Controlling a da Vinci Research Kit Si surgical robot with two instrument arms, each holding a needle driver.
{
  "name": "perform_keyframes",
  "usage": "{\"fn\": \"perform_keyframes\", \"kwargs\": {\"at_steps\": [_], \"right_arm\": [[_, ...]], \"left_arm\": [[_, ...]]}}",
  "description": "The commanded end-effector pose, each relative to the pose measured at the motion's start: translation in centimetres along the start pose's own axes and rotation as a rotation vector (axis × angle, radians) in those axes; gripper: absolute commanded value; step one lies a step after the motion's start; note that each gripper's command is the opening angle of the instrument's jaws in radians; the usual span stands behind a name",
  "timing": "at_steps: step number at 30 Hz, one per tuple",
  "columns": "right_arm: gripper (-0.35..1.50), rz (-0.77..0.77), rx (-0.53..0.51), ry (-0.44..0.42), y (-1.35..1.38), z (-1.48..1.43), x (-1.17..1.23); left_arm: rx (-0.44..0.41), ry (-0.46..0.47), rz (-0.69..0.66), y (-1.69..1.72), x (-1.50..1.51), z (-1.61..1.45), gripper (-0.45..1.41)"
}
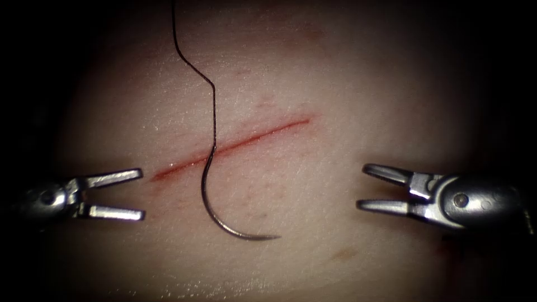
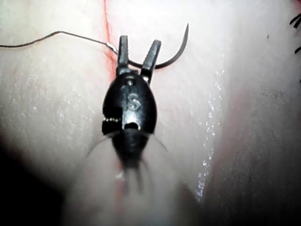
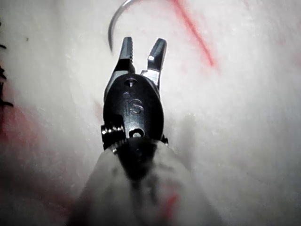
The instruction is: Wound Closure
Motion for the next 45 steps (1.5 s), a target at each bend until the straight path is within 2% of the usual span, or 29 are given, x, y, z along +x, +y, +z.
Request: {"fn": "perform_keyframes", "kwargs": {"at_steps": [1,8,14,26,30,34,38,45], "right_arm": [[0.57,0.002,0.004,0.002,-0.09,0.06,-0.06],[0.66,-0.004,0.009,0.009,-0.16,-0.01,-0.05],[0.62,-0.009,0.005,0.002,-0.23,-0.06,-0.03],[0.69,-0.009,-0.020,-0.037,-0.25,-0.07,0.00],[0.69,-0.008,-0.026,-0.043,-0.26,-0.06,0.00],[0.83,-0.008,-0.041,-0.059,-0.26,-0.04,0.00],[0.89,-0.009,-0.048,-0.065,-0.28,-0.03,0.00],[0.89,-0.013,-0.046,-0.070,-0.32,-0.03,-0.02]], "left_arm": [[0.000,-0.004,0.004,0.06,-0.04,0.09,0.39],[0.016,-0.033,0.023,0.14,0.00,0.25,0.39],[0.058,-0.130,0.043,0.30,-0.07,0.55,0.41],[0.104,-0.241,0.073,0.61,-0.11,0.99,0.52],[0.140,-0.301,0.082,0.69,-0.16,1.13,0.59],[0.196,-0.385,0.101,0.74,-0.21,1.24,0.61],[0.226,-0.419,0.125,0.80,-0.27,1.35,0.62],[0.289,-0.525,0.192,0.88,-0.48,1.51,0.61]]}}
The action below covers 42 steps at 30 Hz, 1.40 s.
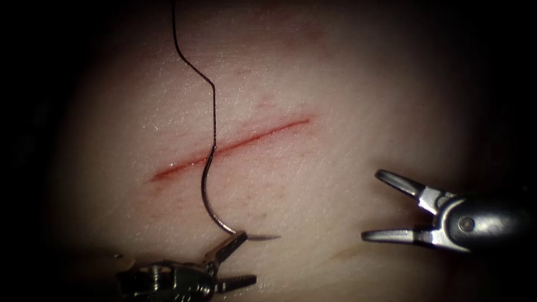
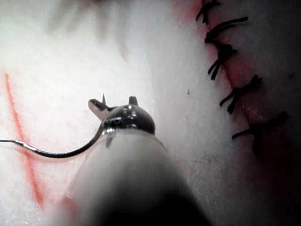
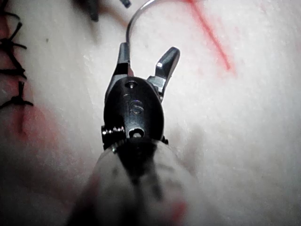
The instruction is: Wound Closure
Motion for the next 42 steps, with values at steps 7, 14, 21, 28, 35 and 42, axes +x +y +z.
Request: {"fn": "perform_keyframes", "kwargs": {"at_steps": [7,14,21,28,35,42], "right_arm": [[0.93,0.000,0.001,0.000,-0.11,0.08,-0.05],[0.94,-0.004,-0.002,0.000,-0.15,0.09,-0.09],[0.96,-0.006,-0.003,0.000,-0.16,0.10,-0.10],[0.96,-0.007,-0.003,0.001,-0.17,0.10,-0.11],[0.96,-0.004,-0.003,0.001,-0.19,0.10,-0.12],[0.93,0.007,-0.003,0.000,-0.19,0.10,-0.13]], "left_arm": [[0.041,-0.056,0.030,0.07,-0.14,0.26,0.59],[0.030,-0.112,0.064,0.08,-0.22,0.43,0.59],[0.023,-0.142,0.092,0.14,-0.30,0.59,0.59],[0.035,-0.163,0.102,0.15,-0.32,0.69,0.59],[0.052,-0.183,0.107,0.12,-0.29,0.71,0.32],[0.055,-0.172,0.158,0.09,-0.25,0.61,-0.45]]}}
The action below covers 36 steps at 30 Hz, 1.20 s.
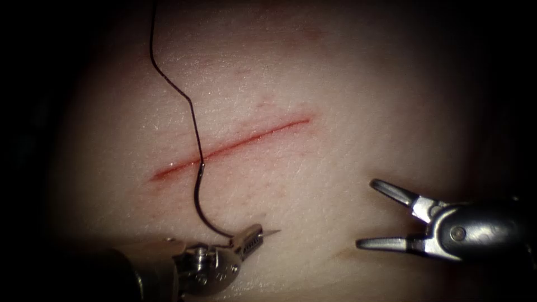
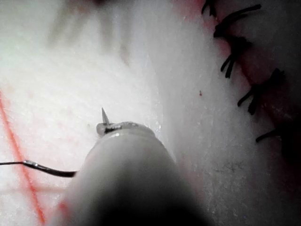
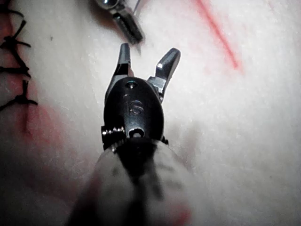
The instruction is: Wound Closure
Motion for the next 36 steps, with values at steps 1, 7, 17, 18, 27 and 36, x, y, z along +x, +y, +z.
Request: {"fn": "perform_keyframes", "kwargs": {"at_steps": [1,7,17,18,27,36], "right_arm": [[0.91,0.004,0.003,0.000,-0.09,0.05,-0.05],[0.74,0.035,0.004,-0.002,-0.07,0.05,-0.05],[0.69,0.121,-0.006,-0.008,0.07,0.11,-0.04],[0.74,0.134,-0.012,-0.006,0.08,0.12,-0.05],[0.93,0.314,-0.045,0.031,0.21,0.35,-0.02],[0.93,0.496,0.021,0.125,0.38,0.68,0.10]], "left_arm": [[-0.009,0.008,0.008,0.09,0.03,0.03,-0.45],[-0.068,0.117,0.027,0.05,0.04,-0.10,-0.45],[-0.238,0.448,0.077,-0.19,0.02,-0.45,-0.45],[-0.258,0.473,0.064,-0.22,0.01,-0.49,-0.45],[-0.351,0.724,0.018,-0.50,0.07,-0.87,-0.45],[-0.442,0.912,0.040,-0.59,0.11,-0.90,-0.45]]}}
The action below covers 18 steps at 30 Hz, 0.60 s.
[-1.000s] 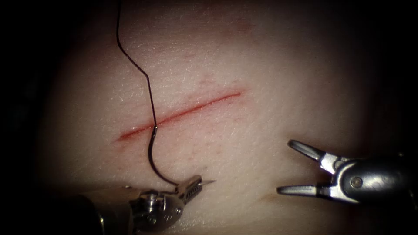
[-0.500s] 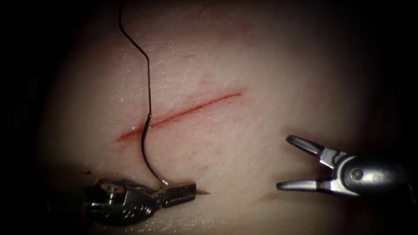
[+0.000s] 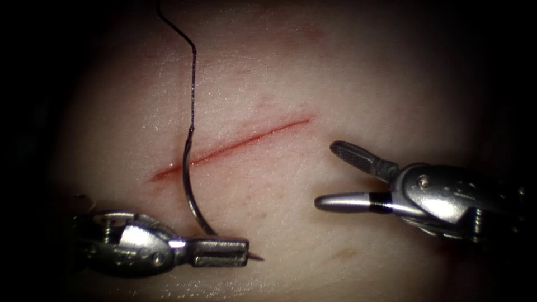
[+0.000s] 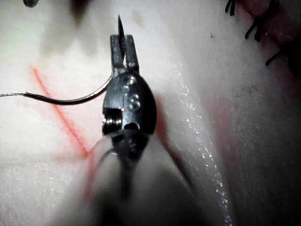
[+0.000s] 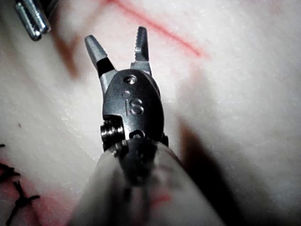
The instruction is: Wound Closure
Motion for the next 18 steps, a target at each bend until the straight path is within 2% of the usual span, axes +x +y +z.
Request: {"fn": "perform_keyframes", "kwargs": {"at_steps": [1,12,18], "right_arm": [[0.91,0.043,0.024,0.011,-0.03,0.16,-0.05],[0.89,0.199,0.140,0.071,0.12,0.66,0.05],[0.83,0.217,0.175,0.086,0.13,0.79,0.06]], "left_arm": [[-0.012,0.017,0.001,0.04,-0.05,0.09,-0.45],[-0.060,0.058,0.030,0.07,0.07,0.15,-0.45],[-0.071,0.066,0.051,0.07,0.11,0.15,-0.45]]}}
